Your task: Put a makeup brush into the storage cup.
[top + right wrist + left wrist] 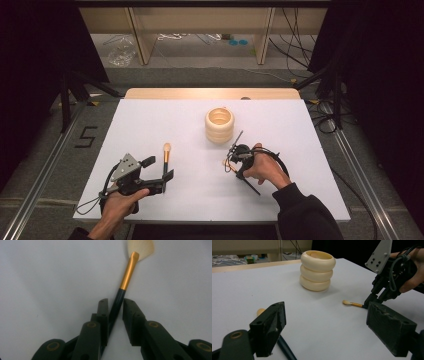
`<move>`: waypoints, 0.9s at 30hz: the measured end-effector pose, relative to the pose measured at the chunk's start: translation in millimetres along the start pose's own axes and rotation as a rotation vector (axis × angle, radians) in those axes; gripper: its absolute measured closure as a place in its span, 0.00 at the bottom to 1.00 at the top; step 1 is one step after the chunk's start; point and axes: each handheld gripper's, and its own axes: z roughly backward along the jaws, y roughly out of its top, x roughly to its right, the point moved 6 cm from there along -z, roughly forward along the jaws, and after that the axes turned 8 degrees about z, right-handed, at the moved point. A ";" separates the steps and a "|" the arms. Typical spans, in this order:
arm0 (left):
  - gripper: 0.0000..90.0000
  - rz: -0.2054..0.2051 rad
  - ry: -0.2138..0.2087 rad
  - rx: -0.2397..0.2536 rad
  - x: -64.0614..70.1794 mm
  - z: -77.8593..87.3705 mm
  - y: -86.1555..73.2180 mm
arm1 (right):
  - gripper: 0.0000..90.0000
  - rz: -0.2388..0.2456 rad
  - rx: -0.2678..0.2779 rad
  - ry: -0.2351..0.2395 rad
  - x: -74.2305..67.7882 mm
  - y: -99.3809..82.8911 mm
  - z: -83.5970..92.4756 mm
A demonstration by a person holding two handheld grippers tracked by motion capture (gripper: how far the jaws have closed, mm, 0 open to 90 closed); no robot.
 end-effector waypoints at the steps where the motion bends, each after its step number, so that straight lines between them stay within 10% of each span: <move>1: 0.18 0.000 0.000 0.000 0.0 0.0 0.0 | 0.86 0.018 -0.008 -0.007 2.3 -1.1 0.2; 27: 0.18 0.000 0.001 -0.001 -0.6 0.4 0.2 | 0.93 -0.006 -0.072 -0.018 -1.9 4.1 1.7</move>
